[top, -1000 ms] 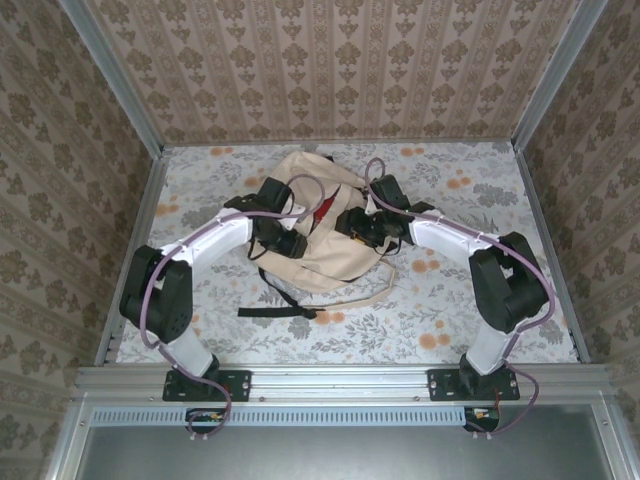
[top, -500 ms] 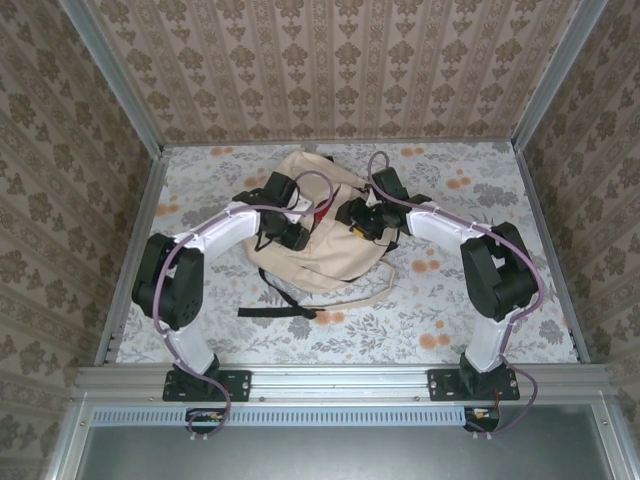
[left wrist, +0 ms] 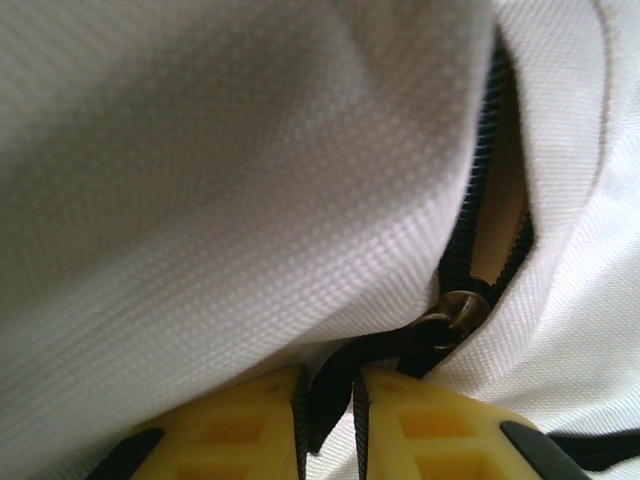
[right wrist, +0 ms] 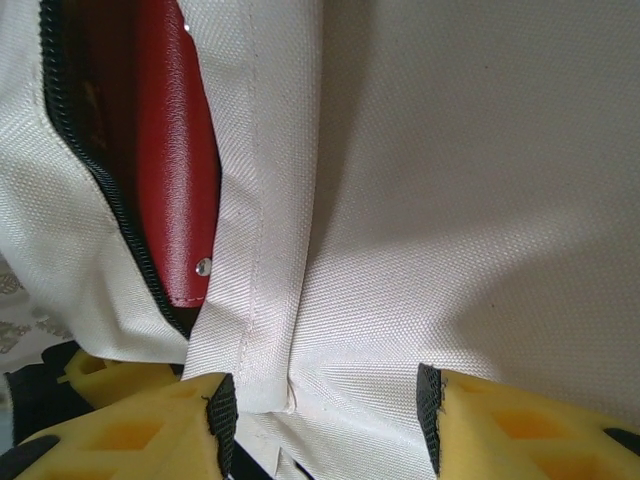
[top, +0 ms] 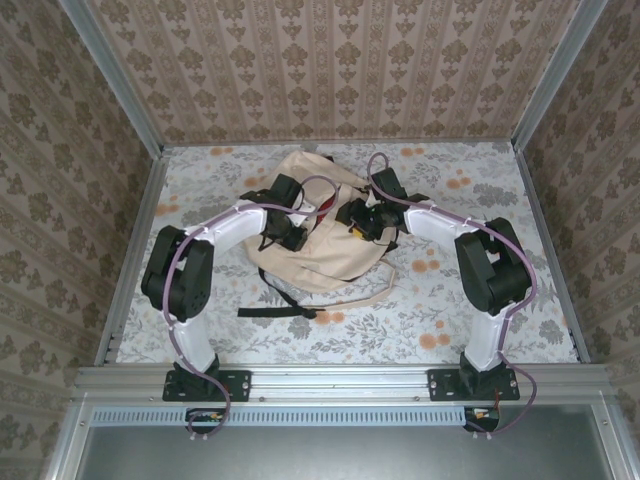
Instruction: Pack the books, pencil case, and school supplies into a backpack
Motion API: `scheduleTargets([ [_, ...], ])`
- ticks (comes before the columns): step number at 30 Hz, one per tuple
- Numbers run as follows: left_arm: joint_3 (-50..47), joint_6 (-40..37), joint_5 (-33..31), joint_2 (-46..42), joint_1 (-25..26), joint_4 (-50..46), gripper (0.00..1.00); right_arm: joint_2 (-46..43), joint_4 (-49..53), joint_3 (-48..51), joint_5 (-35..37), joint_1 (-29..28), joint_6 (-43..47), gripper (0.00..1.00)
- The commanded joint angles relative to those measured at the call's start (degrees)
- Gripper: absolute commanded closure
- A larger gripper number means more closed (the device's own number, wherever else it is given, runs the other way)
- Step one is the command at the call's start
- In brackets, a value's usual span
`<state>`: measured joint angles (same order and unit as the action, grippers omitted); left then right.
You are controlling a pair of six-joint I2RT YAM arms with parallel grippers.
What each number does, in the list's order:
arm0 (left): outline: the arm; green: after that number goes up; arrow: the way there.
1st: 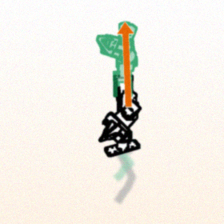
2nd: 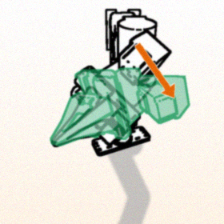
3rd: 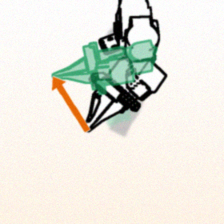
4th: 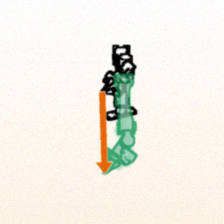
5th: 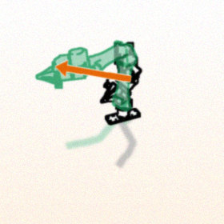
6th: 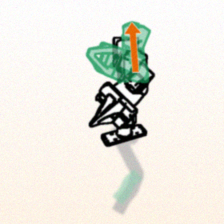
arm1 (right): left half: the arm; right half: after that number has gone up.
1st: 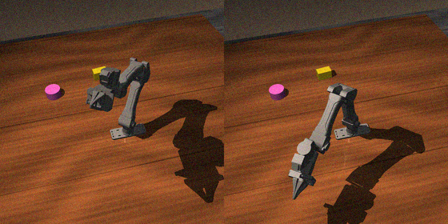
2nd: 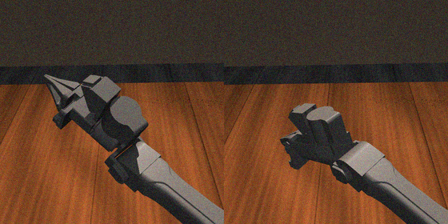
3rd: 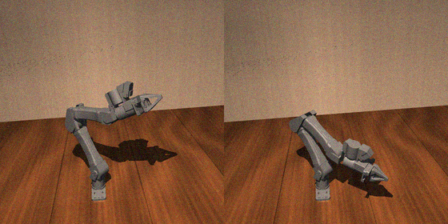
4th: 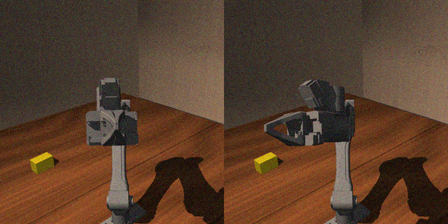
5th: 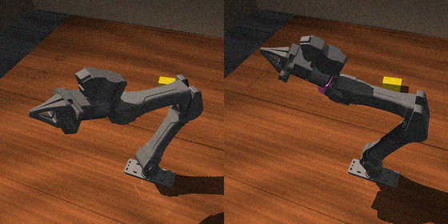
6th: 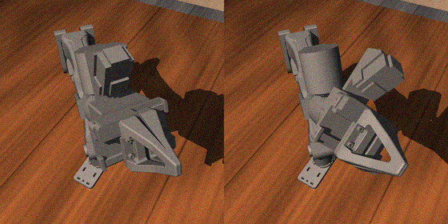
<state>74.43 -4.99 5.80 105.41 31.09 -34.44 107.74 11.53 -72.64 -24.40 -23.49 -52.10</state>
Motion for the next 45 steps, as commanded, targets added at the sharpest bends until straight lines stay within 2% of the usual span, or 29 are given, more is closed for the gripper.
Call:
scheduleTargets([
  [1, 1.57, -1.88, -3.43, 0.94, 0.29, -1.6, 0.85, 0.93, -0.28, -2.39, -0.73, 0.45, -0.8, 0.46],
  [7, 1.68, -2.14, -3.96, -0.16, 0.37, -0.82, 1.0, 2.12, 1.32, -4.79, 0.97, 0.68, 0.17, 0.47],
  [14, 0.05, -0.81, -2.29, -5.31, 0.37, -0.37, 1.0, 5.24, 4.81, -10.0, 7.29, 1.81, 1.81, 0.48],
  [18, -1.24, -0.54, -1.13, -10.05, 0.37, 0.51, 1.0, 9.24, 10.05, -17.39, 9.64, 2.11, 5.63, 0.49],
  [24, -1.4, 0.27, 1.15, -13.07, 0.37, 1.47, 1.0, 12.79, 10.24, -20.34, 7.35, 2.13, 6.91, 0.53],
  [28, -1.11, 0.77, 1.74, -13.21, 0.37, 1.56, 1.0, 14.61, 8.92, -21.92, 2.93, 2.11, 7.64, 0.55],
  [30, -1.27, 1.03, 1.94, -13.16, 0.35, 1.65, 1.0, 15.67, 7.76, -22.77, -0.34, 2.3, 7.65, 0.58],
  [32, -1.49, 1.28, 2.07, -13.24, 0.37, 1.74, 1.0, 16.01, 6.82, -22.93, -2.0, 2.43, 7.32, 0.67],
  [34, -1.7, 1.8, 1.93, -13.29, 0.37, 1.59, 1.0, 14.67, 2.97, -20.61, -3.49, 2.72, 6.15, 0.8],
  [36, -1.89, 2.13, 2.12, -13.35, 0.37, 1.45, 1.0, 12.38, -2.53, -17.17, -5.83, 3.14, 4.57, 0.88],
  [40, -2.35, 2.66, 3.05, -13.23, 0.37, 1.65, 1.0, 7.69, -16.6, -8.99, -12.13, 4.71, -0.04, 0.92],
  [45, -2.12, 2.99, 3.78, -12.3, 0.37, 1.92, 1.0, 6.42, -27.11, -5.5, -18.44, 5.68, -7.12, 0.94],
])
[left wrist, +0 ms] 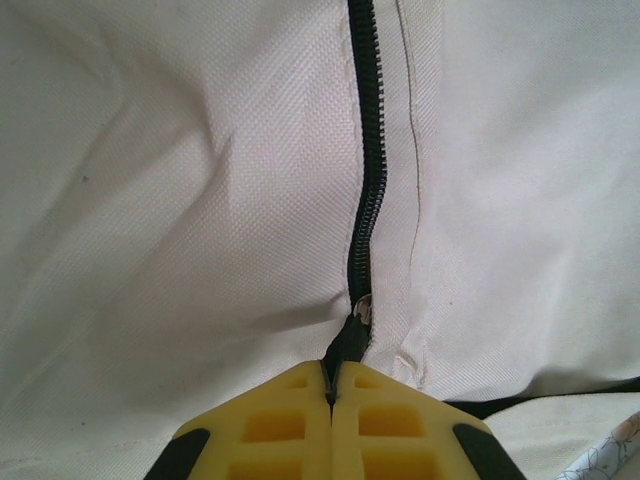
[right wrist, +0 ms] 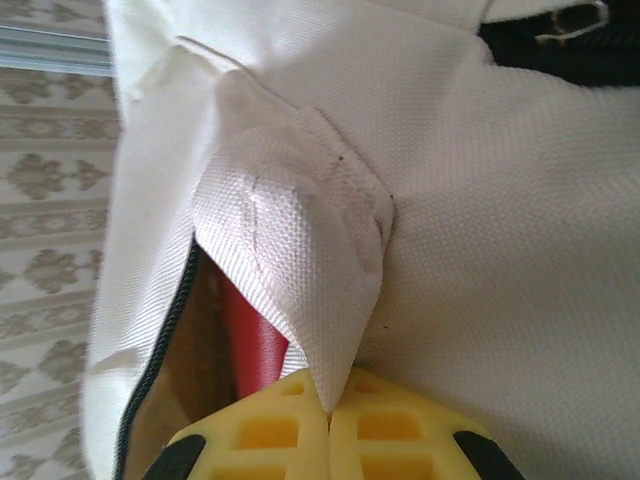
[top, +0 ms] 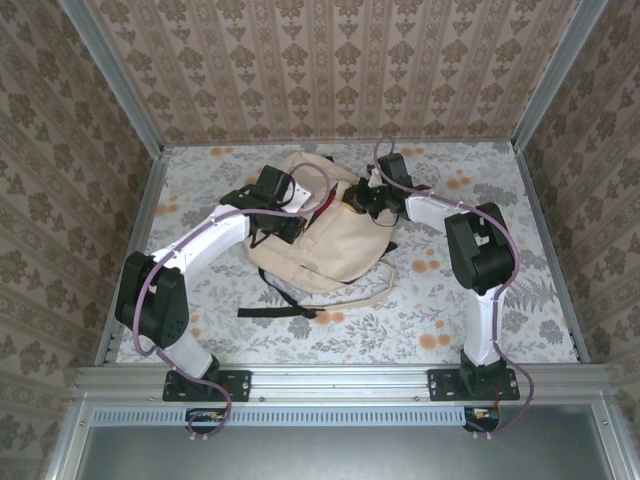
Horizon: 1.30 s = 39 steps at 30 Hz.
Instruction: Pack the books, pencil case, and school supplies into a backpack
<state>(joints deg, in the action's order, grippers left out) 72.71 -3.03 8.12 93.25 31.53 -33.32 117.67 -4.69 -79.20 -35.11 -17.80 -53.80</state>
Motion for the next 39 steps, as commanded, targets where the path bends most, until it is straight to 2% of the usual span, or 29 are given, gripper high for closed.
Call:
scheduleTargets([
  [1, -0.3, 1.17, 1.66, -0.01, -0.06, 0.83, 1.0, -3.62, -12.5, 1.66, -8.24, -0.02, -6.82, 0.95],
  [8, 0.8, 2.78, 4.32, 0.38, 0.63, 1.99, 1.0, -11.51, -17.48, 12.43, -2.8, 0.72, -8.7, 1.0],
  [14, 3.5, 2.62, 7.05, 1.9, 3.9, 3.25, 1.0, -20.71, -19.75, 23.67, 2.72, 1.3, -10.44, 1.0],
  [21, 8.47, 1.48, 8.89, 5.08, 6.56, 2.84, 1.0, -32.62, -16.3, 37.26, 14.6, 1.3, -9.4, 1.0],
  [25, 10.83, 0.47, 8.13, 7.2, 6.54, 3.12, 1.0, -34.67, -14.95, 40.53, 18.51, 1.23, -8.4, 1.0],
  [30, 14.2, 0.04, 7.55, 9.32, 5.69, 1.51, 1.0, -33.92, -15.1, 41.77, 19.29, 1.19, -8.72, 1.0],
  [32, 14.41, 0.71, 7.35, 9.04, 5.1, 0.54, 1.0, -33.93, -13.24, 41.35, 19.18, 1.14, -7.52, 0.94],
  [33, 14.02, 1.55, 7.43, 8.63, 4.68, 0.14, 0.95, -34.44, -10.37, 40.62, 19.69, 1.17, -6.18, 0.85],
  [34, 13.32, 2.82, 7.57, 7.83, 4.13, -0.06, 0.85, -35.22, -6.26, 39.49, 20.8, 1.19, -4.51, 0.72],
  [36, 11.24, 6.09, 9.51, 6.07, 2.63, 0.13, 0.64, -36.64, 2.83, 36.76, 23.49, 1.16, 0.0, 0.55],
  [37, 9.51, 7.89, 11.16, 4.92, 1.47, 0.84, 0.56, -37.51, 6.85, 35.45, 25.05, 1.13, 2.38, 0.49],
  [39, 5.61, 11.87, 12.61, 2.22, -0.57, 2.41, 0.47, -39.93, 13.75, 33.36, 27.73, 1.08, 7.11, 0.45],
])
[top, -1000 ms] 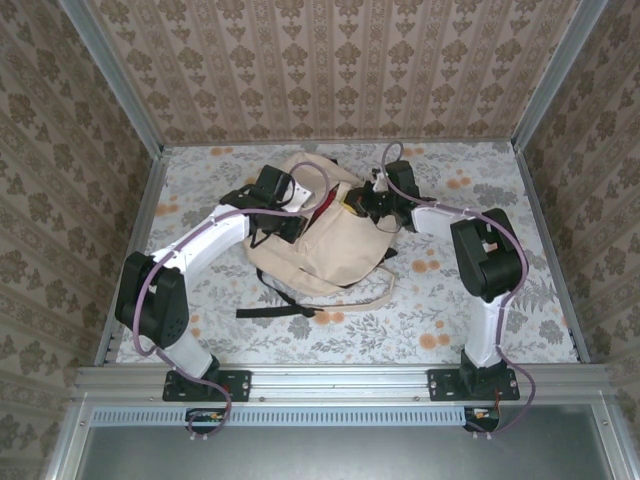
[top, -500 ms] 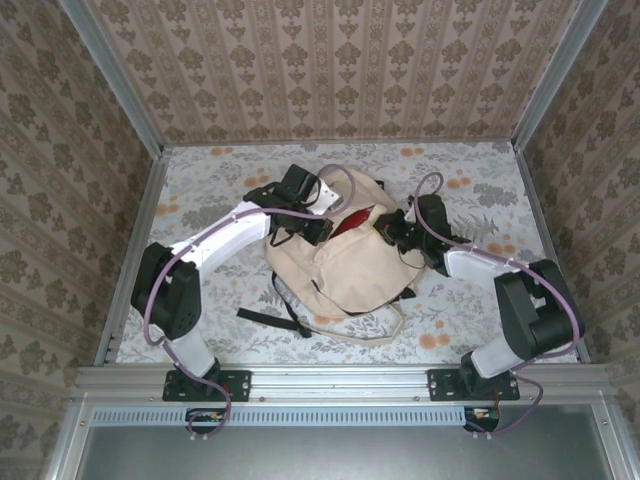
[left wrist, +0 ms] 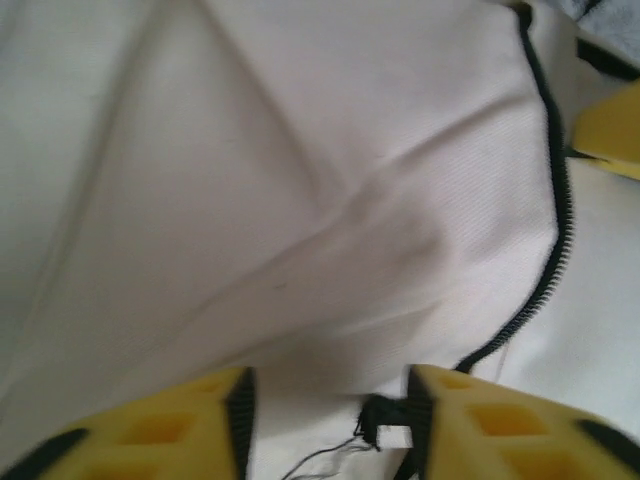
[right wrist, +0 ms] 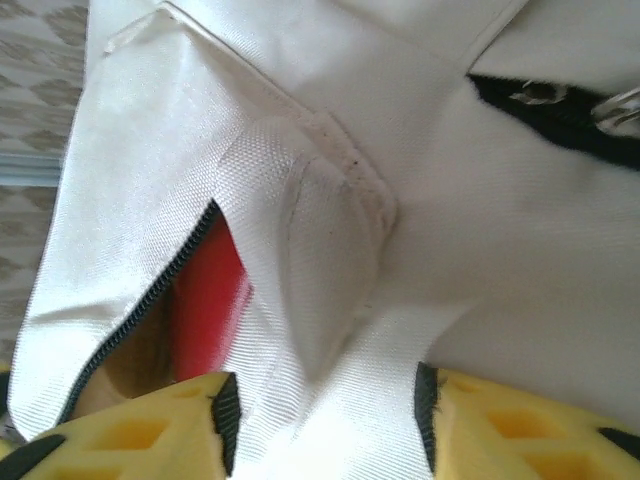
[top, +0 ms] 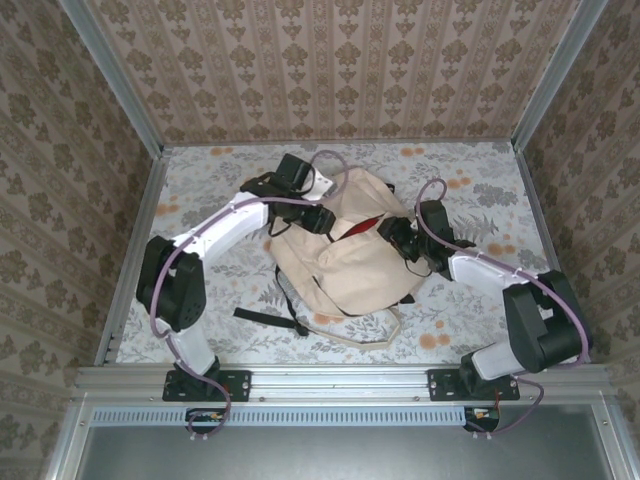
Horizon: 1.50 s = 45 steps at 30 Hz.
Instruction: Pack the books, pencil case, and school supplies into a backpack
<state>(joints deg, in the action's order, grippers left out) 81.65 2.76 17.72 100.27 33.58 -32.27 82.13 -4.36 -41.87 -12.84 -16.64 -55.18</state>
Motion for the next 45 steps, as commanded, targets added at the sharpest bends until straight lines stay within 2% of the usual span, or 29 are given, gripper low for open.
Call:
scheduleTargets([
  [1, -5.23, 8.23, 3.53, -6.13, -3.75, 2.07, 0.44, -5.42, 16.59, -5.16, 6.74, -0.13, 10.69, 0.44],
  [5, -11.68, 17.94, 2.38, -10.8, -9.42, 2.7, 0.4, -8.6, 25.9, -10.64, 9.38, -1.67, 19.83, 0.42],
  [9, -18.57, 25.12, 1.06, -15.67, -12.62, 4.29, 0.38, -8.23, 33.65, -18.41, 13.41, -7.82, 29.45, 0.42],
  [14, -24.27, 31.54, -1.92, -20.65, -14.31, 6.08, 0.37, -2.89, 40.31, -27.61, 16.84, -16.43, 36.18, 0.43],
  [19, -27.62, 36.0, -6.0, -24.46, -14.99, 6.22, 0.35, 6.14, 44.05, -36.01, 22.39, -25.53, 39.27, 0.43],
  [22, -28.74, 37.01, -6.44, -25.62, -15.13, 6.72, 0.35, 11.79, 45.7, -40.4, 24.67, -28.74, 39.21, 0.43],
  [27, -29.65, 37.57, -7.12, -26.61, -15.22, 7.13, 0.34, 20.18, 47.1, -46.97, 26.17, -30.57, 37.99, 0.45],
  [32, -29.75, 37.65, -7.4, -27.11, -15.21, 7.4, 0.32, 26.86, 48.86, -52.59, 29.87, -30.49, 35.81, 0.52],
  [40, -30.01, 37.62, -6.73, -27.06, -15.24, 7.71, 0.3, 32.03, 51.74, -57.3, 36.12, -30.43, 33.59, 0.59],
  [45, -30.04, 37.69, -6.3, -27.06, -15.21, 7.75, 0.29, 34.25, 51.82, -58.23, 36.87, -30.42, 33.7, 0.61],
])
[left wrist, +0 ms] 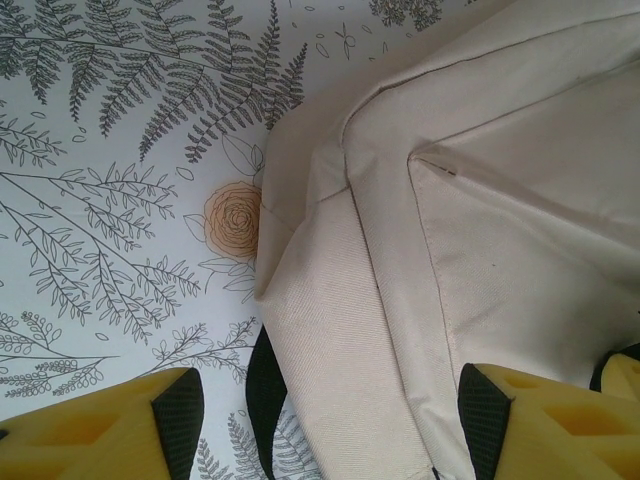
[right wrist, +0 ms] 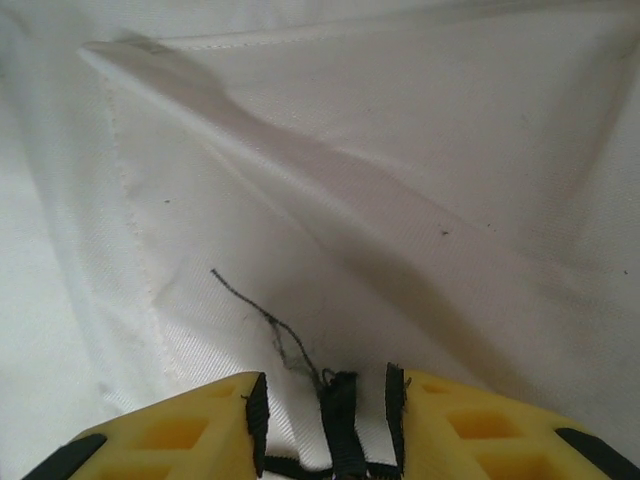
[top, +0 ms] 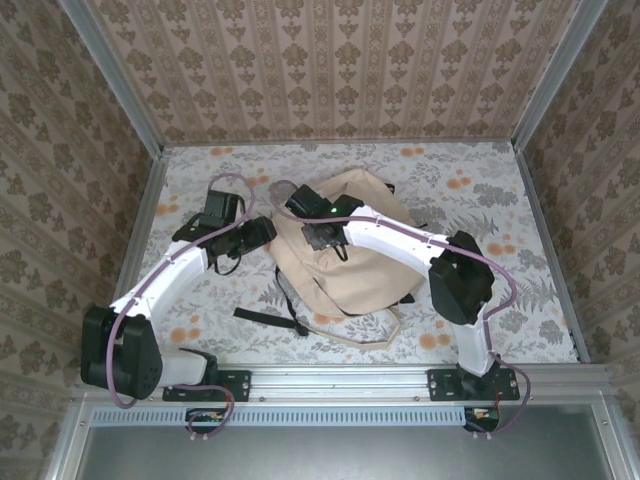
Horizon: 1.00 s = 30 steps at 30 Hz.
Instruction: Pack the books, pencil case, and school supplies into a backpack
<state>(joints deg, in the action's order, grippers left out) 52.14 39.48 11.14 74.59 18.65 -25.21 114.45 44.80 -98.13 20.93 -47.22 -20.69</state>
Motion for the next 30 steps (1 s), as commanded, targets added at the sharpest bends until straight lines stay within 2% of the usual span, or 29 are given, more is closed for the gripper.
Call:
scheduleTargets([
  [1, -0.48, 1.03, 0.37, -1.38, -0.29, 0.68, 0.29, 2.29, 2.8, -2.26, 3.15, 0.11, -0.72, 0.62],
  [8, -0.53, 1.37, 2.13, -1.11, -0.11, 1.21, 0.29, 2.05, 2.76, -2.11, 4.0, 0.15, -1.09, 0.75],
  [15, 0.0, 2.3, 4.59, 0.44, 1.68, 2.53, 0.3, -4.21, -1.95, 2.8, 6.94, 0.12, -0.84, 0.98],
  [24, -0.2, 8.54, 9.77, 5.68, 7.12, 9.58, 0.33, -12.8, -9.11, 10.58, 7.94, 0.4, -0.01, 1.0],
  [30, -0.6, 14.24, 14.19, 10.9, 11.39, 16.74, 0.39, -15.21, -11.31, 13.99, 4.42, 1.76, -1.38, 1.0],
])
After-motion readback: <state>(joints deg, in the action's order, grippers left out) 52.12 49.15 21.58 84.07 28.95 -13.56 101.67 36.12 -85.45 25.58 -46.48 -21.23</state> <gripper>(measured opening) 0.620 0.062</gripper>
